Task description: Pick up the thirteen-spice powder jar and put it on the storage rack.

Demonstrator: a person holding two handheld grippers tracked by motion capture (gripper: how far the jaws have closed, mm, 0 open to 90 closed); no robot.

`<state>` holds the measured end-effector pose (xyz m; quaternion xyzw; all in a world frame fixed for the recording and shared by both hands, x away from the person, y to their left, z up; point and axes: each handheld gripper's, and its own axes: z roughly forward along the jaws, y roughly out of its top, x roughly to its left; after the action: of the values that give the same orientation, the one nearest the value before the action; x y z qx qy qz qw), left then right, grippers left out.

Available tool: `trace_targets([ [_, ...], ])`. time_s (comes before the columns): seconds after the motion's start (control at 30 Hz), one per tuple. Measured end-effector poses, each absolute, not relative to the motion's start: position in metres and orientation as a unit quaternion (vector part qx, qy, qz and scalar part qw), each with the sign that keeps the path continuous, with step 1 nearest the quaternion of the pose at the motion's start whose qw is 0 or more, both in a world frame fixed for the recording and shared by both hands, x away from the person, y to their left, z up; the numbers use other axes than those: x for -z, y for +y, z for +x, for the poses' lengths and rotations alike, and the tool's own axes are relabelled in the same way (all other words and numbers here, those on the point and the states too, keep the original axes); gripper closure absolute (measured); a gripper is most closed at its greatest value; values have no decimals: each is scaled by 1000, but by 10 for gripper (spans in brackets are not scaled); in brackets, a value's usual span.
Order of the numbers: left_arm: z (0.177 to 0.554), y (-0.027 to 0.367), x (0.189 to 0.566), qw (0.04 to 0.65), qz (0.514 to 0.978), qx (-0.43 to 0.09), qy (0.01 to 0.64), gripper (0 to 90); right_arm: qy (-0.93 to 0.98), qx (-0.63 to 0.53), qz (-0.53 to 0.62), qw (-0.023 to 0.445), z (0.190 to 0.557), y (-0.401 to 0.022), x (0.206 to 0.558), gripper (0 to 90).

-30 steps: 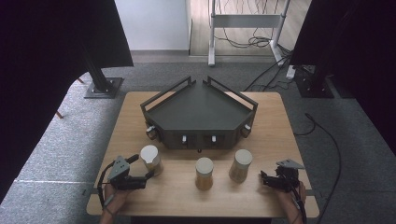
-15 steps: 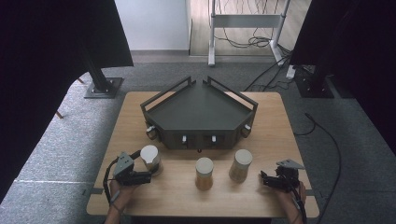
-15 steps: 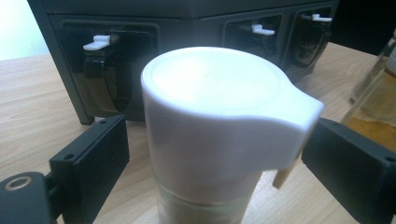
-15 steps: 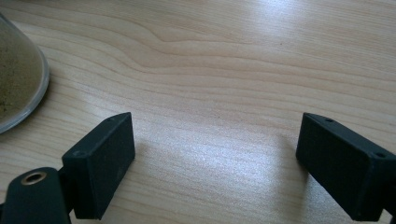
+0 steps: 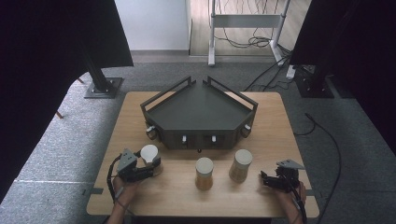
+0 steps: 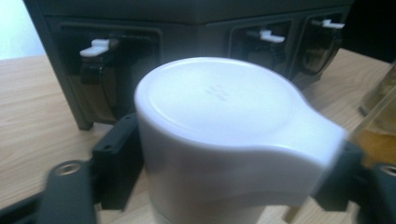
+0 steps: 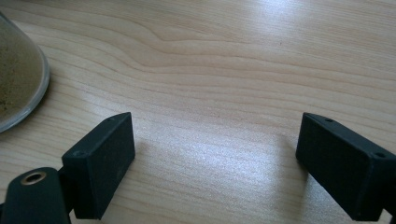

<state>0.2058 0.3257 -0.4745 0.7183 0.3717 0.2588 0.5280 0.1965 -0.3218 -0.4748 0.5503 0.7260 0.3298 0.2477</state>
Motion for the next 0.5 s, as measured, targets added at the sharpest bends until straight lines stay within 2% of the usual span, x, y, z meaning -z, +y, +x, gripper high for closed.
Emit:
trace_targets([
  [0.5, 202, 321, 474, 522, 719, -272, 370, 271, 726, -330, 550, 247, 196, -322, 475, 110],
])
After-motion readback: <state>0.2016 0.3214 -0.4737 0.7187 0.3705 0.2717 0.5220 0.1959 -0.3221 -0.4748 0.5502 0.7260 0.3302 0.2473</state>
